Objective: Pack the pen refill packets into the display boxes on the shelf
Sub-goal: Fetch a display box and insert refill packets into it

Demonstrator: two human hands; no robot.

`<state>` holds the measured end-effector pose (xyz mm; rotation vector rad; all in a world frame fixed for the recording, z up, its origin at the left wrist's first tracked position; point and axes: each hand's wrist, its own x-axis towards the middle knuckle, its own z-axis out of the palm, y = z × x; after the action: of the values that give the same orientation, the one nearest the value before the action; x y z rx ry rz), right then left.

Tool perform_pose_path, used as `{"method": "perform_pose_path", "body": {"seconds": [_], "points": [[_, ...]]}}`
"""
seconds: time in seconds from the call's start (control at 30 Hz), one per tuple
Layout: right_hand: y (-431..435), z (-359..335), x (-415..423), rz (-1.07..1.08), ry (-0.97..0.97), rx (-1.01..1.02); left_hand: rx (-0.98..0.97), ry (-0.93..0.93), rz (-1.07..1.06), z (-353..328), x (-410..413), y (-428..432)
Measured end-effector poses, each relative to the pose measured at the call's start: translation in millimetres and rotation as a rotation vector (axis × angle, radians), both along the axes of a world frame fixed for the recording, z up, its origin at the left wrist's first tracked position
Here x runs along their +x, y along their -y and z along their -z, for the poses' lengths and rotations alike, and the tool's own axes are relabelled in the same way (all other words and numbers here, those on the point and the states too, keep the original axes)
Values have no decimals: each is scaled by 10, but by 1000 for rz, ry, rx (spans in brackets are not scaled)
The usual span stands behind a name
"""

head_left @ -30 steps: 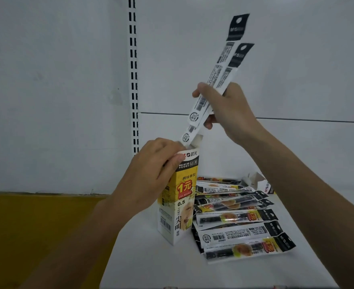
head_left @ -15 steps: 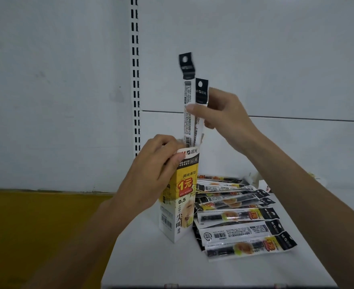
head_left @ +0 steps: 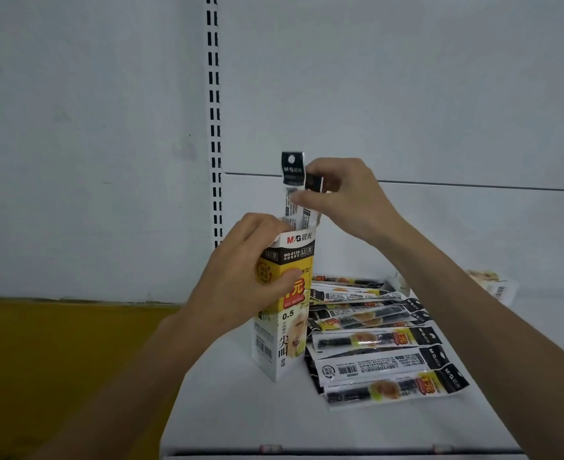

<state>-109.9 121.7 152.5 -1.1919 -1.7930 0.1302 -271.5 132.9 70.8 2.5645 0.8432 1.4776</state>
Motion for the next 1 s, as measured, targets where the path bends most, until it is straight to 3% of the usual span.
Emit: {"method": "perform_pose_path", "body": {"seconds": [0.1,0.17,0.3,0.53,0.6,0.73,1.0], "points": [[7,35,-19,27,214,-93,-13,10,6,-5,1,7],[11,28,10,24,195,-144,-29,25,-4,-7,-1,14],[50,-30,11,-2,-23,-109,-19,29,-24,-8,-5,13],[106,-24,-127,72,295,-103,-1,69,-30,19,27,4],[118,-23,-110,47,285,-86,-22,98,-41,20,19,31],[125,0,-95,17,68,-46,-36,61,-43,2,7,67],[175,43,-173,42,232,6,-17,82,-48,22,14,34]]}}
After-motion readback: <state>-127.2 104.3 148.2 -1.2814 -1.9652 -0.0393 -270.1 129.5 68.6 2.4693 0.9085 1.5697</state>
